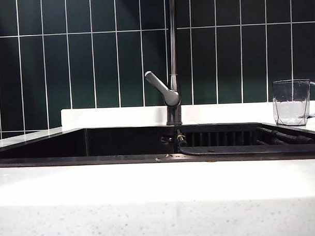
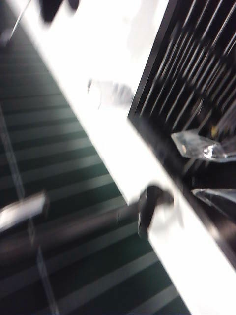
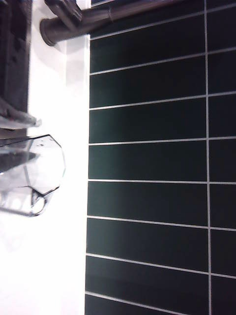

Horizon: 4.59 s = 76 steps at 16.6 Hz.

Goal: Pick up the mug next to the sink, go to the faucet to get some water, pour the water into the sink, and finally put the mug back to its place.

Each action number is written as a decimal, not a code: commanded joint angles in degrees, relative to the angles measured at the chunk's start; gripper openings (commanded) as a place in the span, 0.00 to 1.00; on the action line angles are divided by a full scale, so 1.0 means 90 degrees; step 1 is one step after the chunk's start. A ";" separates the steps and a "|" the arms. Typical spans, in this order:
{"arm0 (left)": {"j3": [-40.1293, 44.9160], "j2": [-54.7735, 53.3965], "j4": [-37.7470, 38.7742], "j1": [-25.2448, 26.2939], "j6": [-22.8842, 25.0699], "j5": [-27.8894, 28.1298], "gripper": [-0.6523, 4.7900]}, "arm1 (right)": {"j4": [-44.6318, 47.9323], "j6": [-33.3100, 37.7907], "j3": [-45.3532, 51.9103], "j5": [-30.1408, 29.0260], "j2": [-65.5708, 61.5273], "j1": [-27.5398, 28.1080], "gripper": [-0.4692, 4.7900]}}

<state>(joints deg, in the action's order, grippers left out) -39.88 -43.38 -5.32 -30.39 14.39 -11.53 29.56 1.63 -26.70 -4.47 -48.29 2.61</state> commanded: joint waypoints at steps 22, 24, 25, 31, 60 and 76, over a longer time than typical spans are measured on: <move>0.2565 0.4724 0.0719 0.0005 -0.0274 0.3519 0.22 | -0.4852 -0.0687 0.0187 0.0782 0.5343 -0.0041 0.08; 0.2671 0.4758 0.0580 0.0007 -0.0301 0.3580 0.21 | -0.4850 -0.0709 0.0374 0.0600 0.5343 -0.0041 0.08; 0.2671 0.4758 0.0588 0.0007 -0.0299 0.3585 0.21 | -0.4680 -0.0695 0.0678 0.0430 0.5343 -0.0041 0.08; 0.3155 0.4750 0.0168 0.0056 -0.0634 0.3927 0.20 | -0.3213 -0.0270 0.1695 0.0364 0.5311 -0.0044 0.08; 0.4384 0.4750 -0.0321 0.0146 -0.1554 0.3798 0.16 | -0.2931 0.0483 0.2960 0.0294 0.5350 -0.0437 0.08; 0.4384 0.4813 -0.0267 0.3230 -0.1554 0.3298 0.16 | -0.2934 0.0483 0.2960 0.0384 0.5350 0.0389 0.08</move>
<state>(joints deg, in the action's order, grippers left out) -0.25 -0.03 -7.44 -1.39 0.36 18.22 2.48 5.78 -0.40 -1.17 -0.14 6.24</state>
